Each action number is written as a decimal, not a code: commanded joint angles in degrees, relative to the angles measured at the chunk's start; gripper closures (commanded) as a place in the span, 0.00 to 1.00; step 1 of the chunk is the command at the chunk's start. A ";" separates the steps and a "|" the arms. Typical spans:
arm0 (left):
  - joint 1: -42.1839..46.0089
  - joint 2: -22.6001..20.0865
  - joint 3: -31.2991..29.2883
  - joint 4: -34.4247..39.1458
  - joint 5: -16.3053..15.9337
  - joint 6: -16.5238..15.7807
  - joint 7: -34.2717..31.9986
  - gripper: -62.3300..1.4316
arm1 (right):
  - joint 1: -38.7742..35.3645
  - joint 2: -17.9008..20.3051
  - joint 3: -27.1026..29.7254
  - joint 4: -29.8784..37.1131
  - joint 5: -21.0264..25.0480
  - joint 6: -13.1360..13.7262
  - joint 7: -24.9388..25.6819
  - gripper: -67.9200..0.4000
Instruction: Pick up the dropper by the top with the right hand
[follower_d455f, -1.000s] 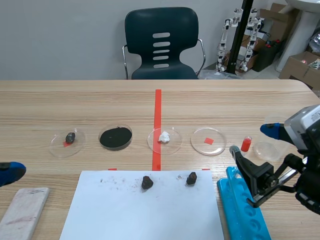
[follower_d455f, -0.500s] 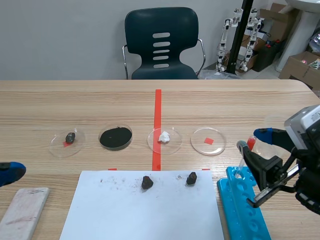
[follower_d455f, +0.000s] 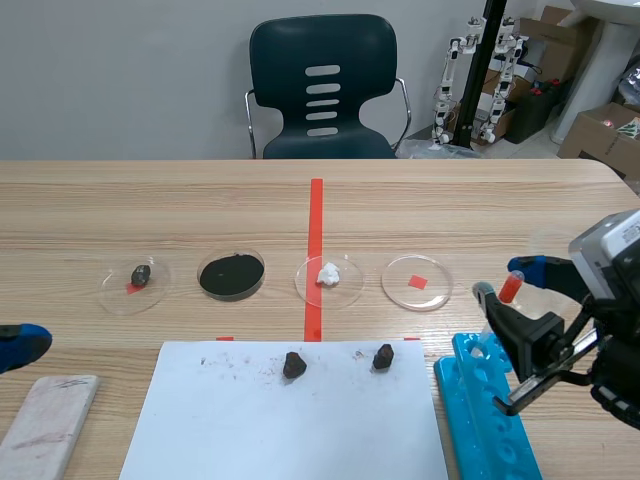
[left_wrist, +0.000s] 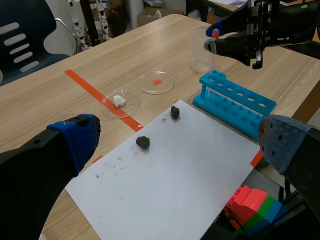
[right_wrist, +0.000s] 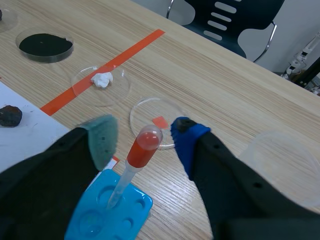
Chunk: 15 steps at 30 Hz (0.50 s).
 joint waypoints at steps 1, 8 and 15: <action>0.02 0.28 0.22 0.35 -0.35 -0.04 -0.96 0.00 | 0.17 0.59 0.35 0.70 0.42 -0.02 0.68 0.55; 0.02 0.28 0.22 0.35 -0.35 -0.04 -0.96 0.00 | -0.28 0.59 0.35 0.70 0.42 -0.02 0.66 0.55; 0.02 0.28 0.22 0.35 -0.35 -0.04 -0.98 0.00 | -2.05 0.59 0.35 0.70 0.42 -0.02 1.29 0.55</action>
